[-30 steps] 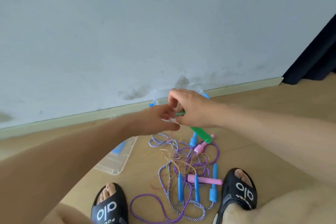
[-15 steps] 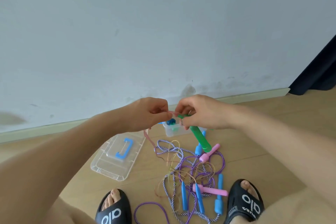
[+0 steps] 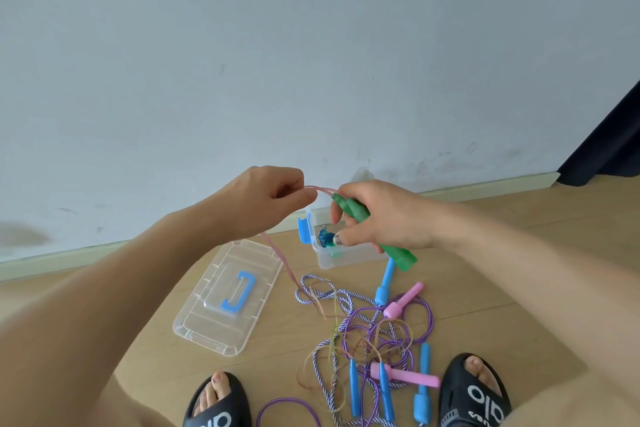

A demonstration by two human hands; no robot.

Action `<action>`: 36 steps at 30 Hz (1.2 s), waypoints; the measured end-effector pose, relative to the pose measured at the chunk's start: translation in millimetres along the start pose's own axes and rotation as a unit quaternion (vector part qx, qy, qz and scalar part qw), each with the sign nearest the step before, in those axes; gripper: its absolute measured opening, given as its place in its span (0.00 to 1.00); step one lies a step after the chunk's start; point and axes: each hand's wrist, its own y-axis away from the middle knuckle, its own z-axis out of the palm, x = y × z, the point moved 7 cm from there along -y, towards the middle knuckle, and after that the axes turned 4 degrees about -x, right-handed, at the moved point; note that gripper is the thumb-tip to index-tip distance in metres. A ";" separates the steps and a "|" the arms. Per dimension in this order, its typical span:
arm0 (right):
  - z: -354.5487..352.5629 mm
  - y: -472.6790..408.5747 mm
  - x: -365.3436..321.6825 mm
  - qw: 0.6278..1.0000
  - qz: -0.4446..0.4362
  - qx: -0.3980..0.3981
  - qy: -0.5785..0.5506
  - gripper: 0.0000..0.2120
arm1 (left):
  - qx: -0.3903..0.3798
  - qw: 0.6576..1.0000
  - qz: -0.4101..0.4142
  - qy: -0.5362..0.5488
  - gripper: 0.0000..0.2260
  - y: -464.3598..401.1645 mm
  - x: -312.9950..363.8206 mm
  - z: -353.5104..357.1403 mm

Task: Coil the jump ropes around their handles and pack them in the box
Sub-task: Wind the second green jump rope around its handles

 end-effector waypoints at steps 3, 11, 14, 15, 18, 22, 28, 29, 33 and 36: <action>1.5 -1.0 1.1 1.000 0.009 0.005 0.025 0.08 | -0.018 1.000 0.001 0.013 0.19 -0.8 -3.6 1.4; -5.4 5.8 2.2 0.998 0.056 -0.004 0.006 0.15 | 0.012 0.998 0.028 0.051 0.07 1.6 -3.5 -5.0; -3.2 5.5 -1.3 0.998 0.061 -0.008 -0.014 0.16 | 0.020 0.998 0.028 0.054 0.05 1.0 -3.0 -4.9; -2.0 5.8 -1.8 0.998 0.065 -0.012 -0.023 0.15 | 0.025 0.998 0.024 0.052 0.04 0.7 -3.8 -5.0; 2.1 6.6 -4.5 0.989 0.071 -0.017 -0.130 0.14 | 0.031 0.999 -0.003 0.012 0.07 -1.7 -9.1 -0.4; 6.6 2.0 -8.5 0.946 0.082 0.005 -0.315 0.10 | -0.031 0.961 -0.184 0.206 0.12 0.2 -13.0 21.3; 31.0 -2.7 -21.5 0.982 0.029 -0.018 -0.187 0.17 | -0.140 0.861 -0.162 0.462 0.15 3.2 16.5 48.4; 35.4 -2.8 -25.9 0.980 0.013 -0.023 -0.198 0.19 | -0.130 0.876 -0.156 0.438 0.12 2.3 17.2 47.9; 37.0 4.1 -29.5 0.963 0.022 -0.109 -0.245 0.18 | -0.067 0.889 -0.179 0.416 0.08 -0.3 4.7 38.9; 10.3 4.8 -13.7 0.975 0.068 -0.053 -0.206 0.18 | -0.064 0.862 -0.171 0.473 0.10 0.2 5.8 30.9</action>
